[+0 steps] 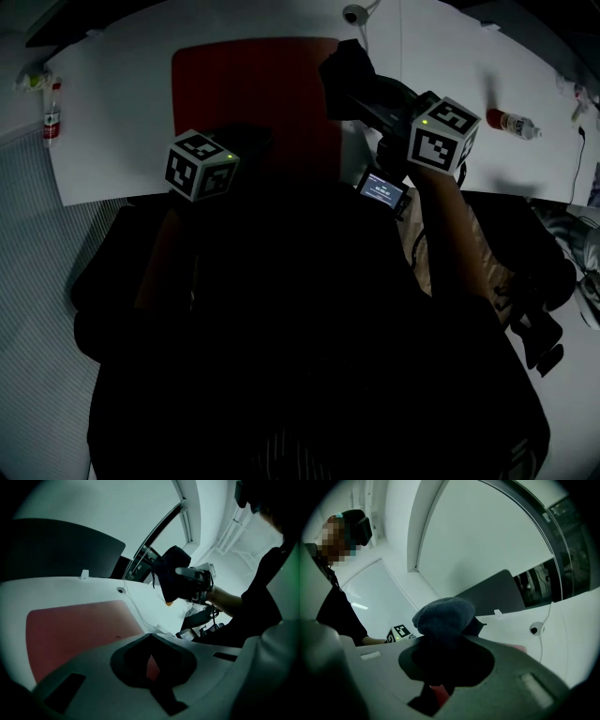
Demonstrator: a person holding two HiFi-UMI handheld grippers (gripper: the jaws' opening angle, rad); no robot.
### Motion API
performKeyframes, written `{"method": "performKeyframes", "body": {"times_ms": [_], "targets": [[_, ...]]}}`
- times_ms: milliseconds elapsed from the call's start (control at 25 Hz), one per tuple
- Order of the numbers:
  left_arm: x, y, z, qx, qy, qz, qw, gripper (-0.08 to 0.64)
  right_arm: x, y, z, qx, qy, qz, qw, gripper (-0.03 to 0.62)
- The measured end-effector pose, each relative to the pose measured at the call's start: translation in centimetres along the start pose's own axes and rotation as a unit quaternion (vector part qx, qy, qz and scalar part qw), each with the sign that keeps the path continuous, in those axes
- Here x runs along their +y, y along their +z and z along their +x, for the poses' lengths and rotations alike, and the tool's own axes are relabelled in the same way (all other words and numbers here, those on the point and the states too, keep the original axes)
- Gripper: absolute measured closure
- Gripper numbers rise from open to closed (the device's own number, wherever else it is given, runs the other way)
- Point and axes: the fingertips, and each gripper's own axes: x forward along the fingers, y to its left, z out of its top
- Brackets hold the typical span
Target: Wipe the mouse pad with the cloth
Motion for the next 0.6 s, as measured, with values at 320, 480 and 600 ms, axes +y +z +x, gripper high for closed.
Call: {"method": "performKeyframes", "body": {"times_ms": [320, 480, 600], "targets": [[5.4, -3.2, 2.6, 0.054, 0.021, -0.029, 0.9979, 0.555, -5.7, -3.8, 3.2, 0.070, -0.061, 0.008, 0.996, 0.521], [7.7, -4.8, 3.1, 0.072, 0.033, -0.045, 0.9958, 0.555, -9.1, -7.1, 4.9, 0.099, -0.078, 0.041, 0.991, 0.522], [8.6, -5.8, 3.4, 0.084, 0.037, -0.057, 0.9942, 0.555, -11.5, -9.8, 5.8, 0.132, -0.106, 0.054, 0.984, 0.522]]}}
